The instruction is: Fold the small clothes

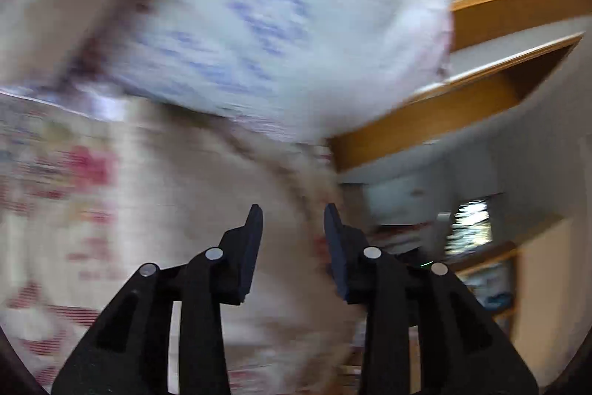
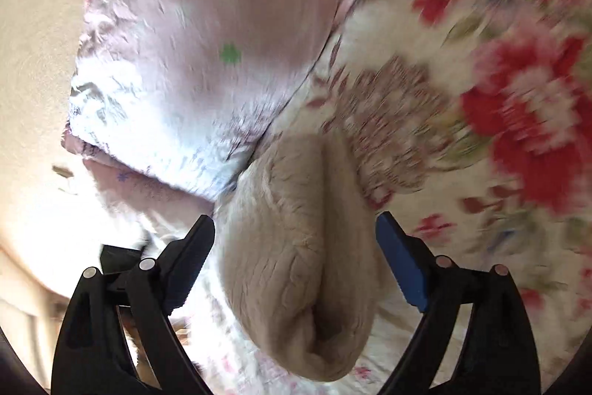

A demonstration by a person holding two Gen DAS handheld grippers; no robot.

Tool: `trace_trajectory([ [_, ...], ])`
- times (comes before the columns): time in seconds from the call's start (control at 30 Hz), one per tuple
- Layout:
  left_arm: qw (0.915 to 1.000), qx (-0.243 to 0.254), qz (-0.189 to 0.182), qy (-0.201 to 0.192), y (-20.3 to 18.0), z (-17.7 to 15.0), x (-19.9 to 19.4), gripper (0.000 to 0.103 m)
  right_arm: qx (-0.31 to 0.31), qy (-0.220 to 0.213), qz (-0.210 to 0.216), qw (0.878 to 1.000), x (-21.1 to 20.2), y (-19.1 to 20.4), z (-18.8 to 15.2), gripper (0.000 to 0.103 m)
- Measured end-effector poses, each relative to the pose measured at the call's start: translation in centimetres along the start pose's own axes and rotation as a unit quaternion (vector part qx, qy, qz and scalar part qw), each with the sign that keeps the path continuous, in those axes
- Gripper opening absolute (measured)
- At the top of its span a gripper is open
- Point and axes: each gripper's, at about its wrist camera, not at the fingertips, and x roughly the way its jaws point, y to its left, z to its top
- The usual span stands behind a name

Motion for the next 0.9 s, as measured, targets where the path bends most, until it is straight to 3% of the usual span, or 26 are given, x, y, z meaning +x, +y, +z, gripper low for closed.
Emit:
trace_trajectory([
  [0.07,0.9986,0.002,0.051,0.009,1.9,-1.0,-1.0,0.037,0.009,0.033,-0.013,0.999,2.1,-0.1,0.7,0.091],
  [0.2,0.9954,0.012,0.085,0.042,2.8,-3.4,0.5,0.047,0.001,0.085,-0.040,0.996,5.6,0.0,1.3,0.091],
  [0.3,0.9934,0.030,0.100,0.048,2.6,-4.5,1.4,0.057,-0.004,0.093,-0.038,0.995,6.7,0.4,1.4,0.091],
  [0.33,0.9932,0.033,0.101,0.046,2.5,-4.5,1.8,0.061,-0.007,0.095,-0.036,0.995,7.0,0.5,1.5,0.089],
  [0.37,0.9928,0.036,0.105,0.045,2.3,-4.1,2.4,0.065,-0.010,0.097,-0.036,0.995,7.3,0.7,1.7,0.079],
  [0.43,0.9922,0.034,0.110,0.046,2.1,-4.4,2.9,0.066,-0.021,0.098,-0.073,0.992,7.4,1.3,2.0,0.070],
  [0.5,0.9930,0.029,0.108,0.038,2.1,-4.5,3.2,0.066,-0.048,0.085,-0.090,0.991,6.6,2.0,2.0,0.073],
  [0.53,0.9926,0.031,0.112,0.033,2.3,-4.2,2.8,0.066,-0.058,0.080,-0.101,0.990,6.3,2.1,2.0,0.084],
  [0.57,0.9921,0.033,0.117,0.030,2.4,-4.0,2.8,0.067,-0.062,0.076,-0.113,0.989,6.0,1.9,2.0,0.088],
  [0.7,0.9924,0.021,0.114,0.040,3.8,-3.5,2.6,0.068,-0.047,0.090,-0.089,0.991,6.8,0.8,1.6,0.089],
  [0.73,0.9924,0.021,0.114,0.042,3.9,-3.6,2.7,0.069,-0.048,0.092,-0.074,0.992,7.2,1.0,1.4,0.076],
  [0.77,0.9922,0.022,0.115,0.043,3.9,-3.6,2.9,0.069,-0.048,0.099,-0.053,0.992,7.7,1.2,1.1,0.038],
  [0.83,0.9923,0.018,0.114,0.045,3.8,-3.4,3.7,0.069,-0.076,0.070,-0.069,0.992,8.0,2.4,1.1,0.021],
  [0.9,0.9930,0.011,0.107,0.048,3.9,-3.3,4.1,0.070,-0.085,0.028,-0.088,0.992,7.6,3.2,2.2,0.019],
])
